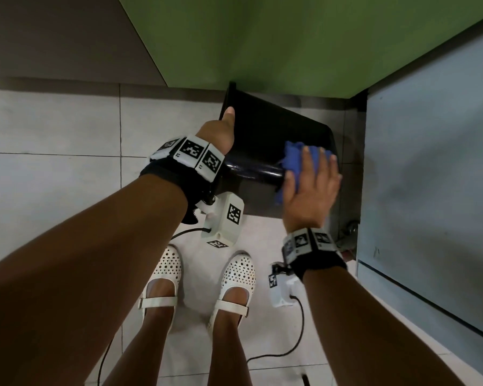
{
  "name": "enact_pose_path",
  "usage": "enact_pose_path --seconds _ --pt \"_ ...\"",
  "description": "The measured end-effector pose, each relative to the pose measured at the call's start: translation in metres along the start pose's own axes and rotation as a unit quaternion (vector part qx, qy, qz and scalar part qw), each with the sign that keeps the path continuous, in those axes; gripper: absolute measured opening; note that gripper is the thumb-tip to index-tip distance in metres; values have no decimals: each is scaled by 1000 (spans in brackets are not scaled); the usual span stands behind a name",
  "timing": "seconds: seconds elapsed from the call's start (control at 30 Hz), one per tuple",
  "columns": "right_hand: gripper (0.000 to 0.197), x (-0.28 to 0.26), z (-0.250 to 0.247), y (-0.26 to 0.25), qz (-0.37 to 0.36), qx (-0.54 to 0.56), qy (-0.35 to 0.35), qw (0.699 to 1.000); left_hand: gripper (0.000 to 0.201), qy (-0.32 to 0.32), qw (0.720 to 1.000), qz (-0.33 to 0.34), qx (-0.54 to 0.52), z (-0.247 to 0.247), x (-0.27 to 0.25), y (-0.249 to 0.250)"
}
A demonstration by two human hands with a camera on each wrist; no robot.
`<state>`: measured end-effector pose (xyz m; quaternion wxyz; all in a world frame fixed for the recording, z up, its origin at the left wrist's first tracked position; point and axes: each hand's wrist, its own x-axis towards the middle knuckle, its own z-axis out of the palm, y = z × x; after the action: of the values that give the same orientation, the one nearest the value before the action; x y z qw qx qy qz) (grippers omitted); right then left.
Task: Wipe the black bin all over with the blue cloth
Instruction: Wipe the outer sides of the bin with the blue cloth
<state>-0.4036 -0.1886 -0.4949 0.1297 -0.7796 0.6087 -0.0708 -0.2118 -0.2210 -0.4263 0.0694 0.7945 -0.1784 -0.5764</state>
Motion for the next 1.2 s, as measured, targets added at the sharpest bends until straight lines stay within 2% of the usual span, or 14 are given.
enact_pose_path --seconds 0.1,0.23,0.3,0.37,0.47,0.53,0.7,0.8,0.87,0.93,1.07,1.2 --pt "56 15 -11 30 96 26 -10 995 49 8 1000 -10 -22 1 2 3" --pt "54 36 -12 15 162 30 13 986 54 4 1000 -15 -14 0 9 8" --pt "53 36 -8 -10 121 25 19 992 57 12 1000 5 -25 1 8 8" --pt "50 29 2 -41 37 23 22 999 56 20 999 31 -32 1 7 7" --pt "46 18 22 -78 -59 5 60 996 54 28 998 26 -45 1 12 9" --pt "46 15 26 -82 -78 3 65 995 56 38 998 4 -39 1 12 12" --pt "47 14 19 -55 -113 24 42 992 57 35 999 12 -36 9 12 12" --pt "48 18 16 -51 -76 47 36 995 54 38 998 19 -47 11 8 14" --pt "51 24 10 -42 -21 56 38 998 50 38 997 20 -64 12 10 14" --pt "54 31 1 -24 39 48 32 998 51 25 996 25 -81 13 11 12" --pt "54 57 -19 19 93 7 4 996 56 19 996 21 -80 12 9 13" --pt "48 85 -28 32 208 27 -41 977 62 40 995 -4 -90 14 8 18"
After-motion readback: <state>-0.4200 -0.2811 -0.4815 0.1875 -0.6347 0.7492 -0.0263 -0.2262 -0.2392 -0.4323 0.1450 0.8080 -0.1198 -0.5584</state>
